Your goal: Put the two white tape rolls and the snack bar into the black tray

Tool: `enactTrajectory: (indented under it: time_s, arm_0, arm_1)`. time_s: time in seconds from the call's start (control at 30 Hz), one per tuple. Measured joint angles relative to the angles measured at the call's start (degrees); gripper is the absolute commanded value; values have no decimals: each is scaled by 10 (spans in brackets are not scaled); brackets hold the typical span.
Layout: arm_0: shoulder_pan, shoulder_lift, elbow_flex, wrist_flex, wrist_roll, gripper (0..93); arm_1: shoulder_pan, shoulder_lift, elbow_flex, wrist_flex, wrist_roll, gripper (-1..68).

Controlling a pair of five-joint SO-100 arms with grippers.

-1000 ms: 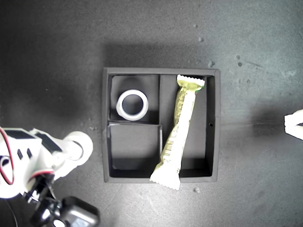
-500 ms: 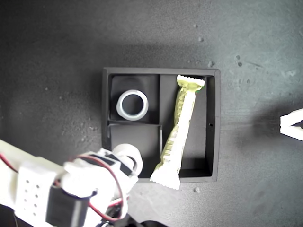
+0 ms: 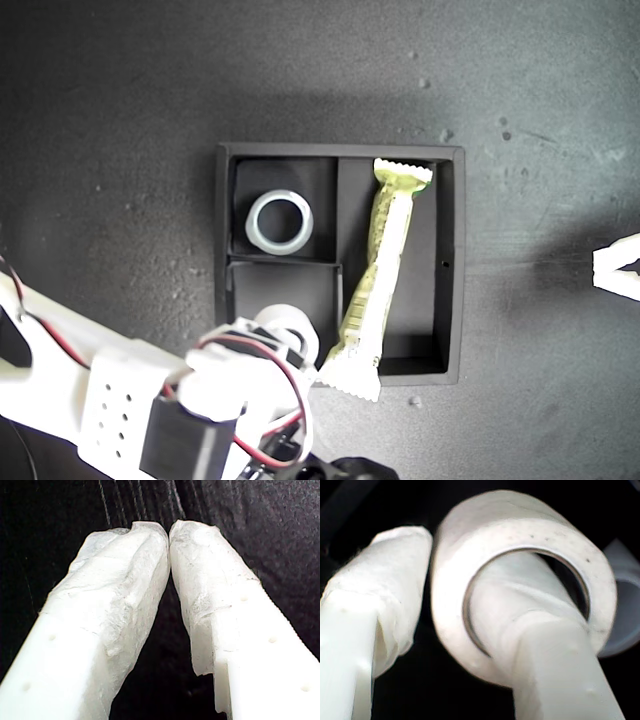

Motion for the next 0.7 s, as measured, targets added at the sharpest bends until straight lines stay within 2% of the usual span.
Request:
enactTrajectory:
  time_s: [0.33,0.7]
  arm_0:
    - [2,6,35,0,-5,176]
    - [22,11,38,0,-18,112]
  arm_1:
    - [0,0,1,4,0,-3]
    - [4,0,1,4,0,-3]
